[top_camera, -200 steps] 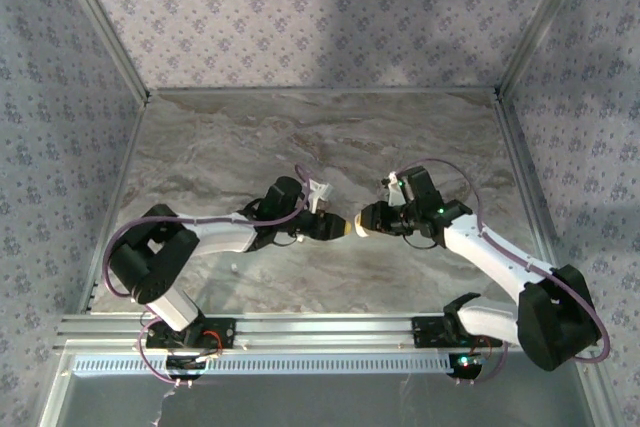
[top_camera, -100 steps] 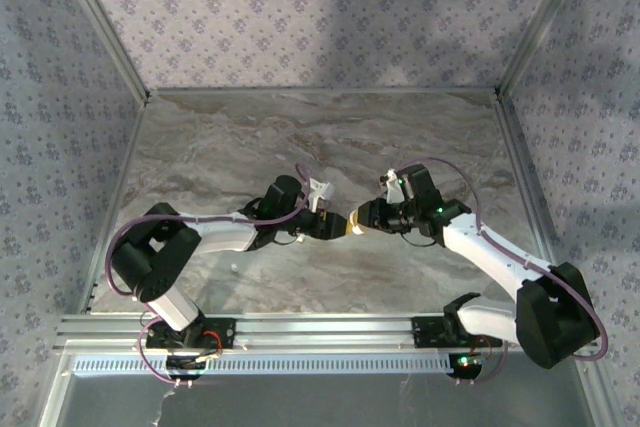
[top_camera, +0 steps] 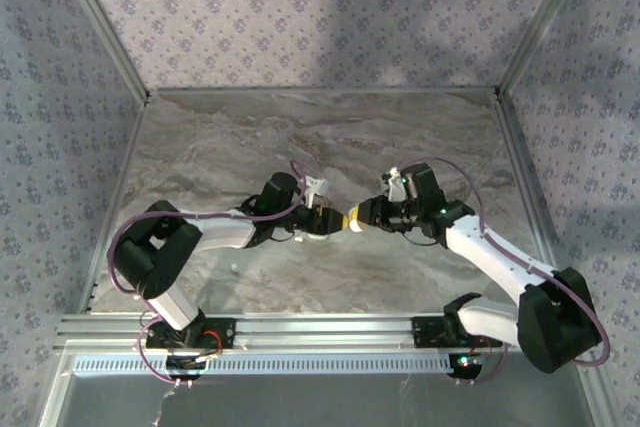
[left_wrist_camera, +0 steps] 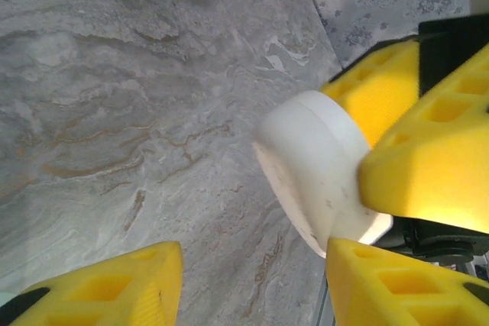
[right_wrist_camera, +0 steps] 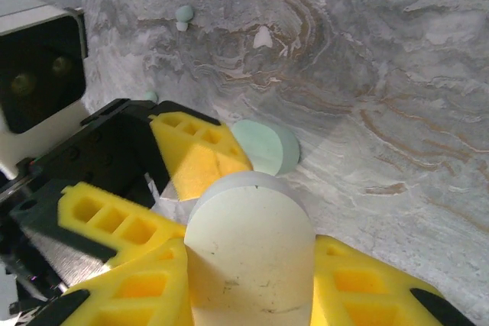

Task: Insert the wireless bluetooth earbuds into the charging case

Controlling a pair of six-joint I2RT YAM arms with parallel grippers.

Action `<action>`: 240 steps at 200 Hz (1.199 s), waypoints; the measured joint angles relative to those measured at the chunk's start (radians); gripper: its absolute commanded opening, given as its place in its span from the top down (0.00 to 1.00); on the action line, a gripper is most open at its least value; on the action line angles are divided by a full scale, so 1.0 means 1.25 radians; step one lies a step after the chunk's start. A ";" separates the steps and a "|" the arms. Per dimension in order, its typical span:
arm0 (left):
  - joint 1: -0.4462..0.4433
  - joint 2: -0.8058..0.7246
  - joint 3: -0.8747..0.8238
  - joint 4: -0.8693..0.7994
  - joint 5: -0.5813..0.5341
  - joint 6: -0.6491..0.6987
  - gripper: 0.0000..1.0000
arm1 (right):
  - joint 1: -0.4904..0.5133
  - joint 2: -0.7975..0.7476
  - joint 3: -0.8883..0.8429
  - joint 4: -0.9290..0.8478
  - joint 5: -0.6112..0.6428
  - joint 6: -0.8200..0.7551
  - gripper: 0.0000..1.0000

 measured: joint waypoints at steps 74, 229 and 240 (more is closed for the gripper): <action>0.009 -0.002 -0.006 0.027 0.003 -0.017 0.36 | -0.029 -0.033 -0.009 0.000 -0.020 0.006 0.71; 0.010 -0.013 -0.035 0.135 0.048 -0.060 0.23 | -0.029 -0.012 -0.032 0.083 -0.065 0.060 0.73; 0.010 -0.013 -0.035 0.132 0.047 -0.059 0.23 | -0.028 -0.010 -0.033 0.089 -0.070 0.067 0.73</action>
